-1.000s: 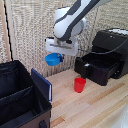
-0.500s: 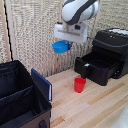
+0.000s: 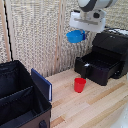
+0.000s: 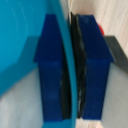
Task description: Gently grip the air fryer handle with your gripper and kindly pull it open by sliding your gripper away from the base. Gradually bring your gripper in line with the blue bowl and gently capture it, without tightening your grip too much. Securely place the blue bowl inside the opened air fryer with a steady position. Liberate your robot's gripper, and withdraw your gripper from the proximity of the air fryer.
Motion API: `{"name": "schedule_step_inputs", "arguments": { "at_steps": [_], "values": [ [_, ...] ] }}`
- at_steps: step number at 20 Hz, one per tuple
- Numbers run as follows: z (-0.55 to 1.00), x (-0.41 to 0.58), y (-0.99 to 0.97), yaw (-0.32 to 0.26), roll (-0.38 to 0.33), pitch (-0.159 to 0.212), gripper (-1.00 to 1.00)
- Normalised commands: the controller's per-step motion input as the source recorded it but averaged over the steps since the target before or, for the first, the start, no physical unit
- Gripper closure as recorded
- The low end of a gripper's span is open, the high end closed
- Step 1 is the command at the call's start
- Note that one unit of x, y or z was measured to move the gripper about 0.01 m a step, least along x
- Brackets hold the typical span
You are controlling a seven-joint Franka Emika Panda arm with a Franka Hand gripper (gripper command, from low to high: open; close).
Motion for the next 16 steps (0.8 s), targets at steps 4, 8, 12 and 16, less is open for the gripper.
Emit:
{"name": "schedule_step_inputs", "arguments": {
  "at_steps": [4, 8, 12, 16],
  "values": [
    [0.14, 0.0, -0.98, -0.048, 0.051, 0.0, 1.0],
    [-0.01, 0.011, -0.98, -0.048, 0.042, 0.005, 1.0],
    [-0.19, 0.161, -0.86, -0.08, 0.022, 0.02, 1.0],
    [-0.28, 0.273, -0.68, -0.05, 0.017, 0.028, 1.0]
  ]
}}
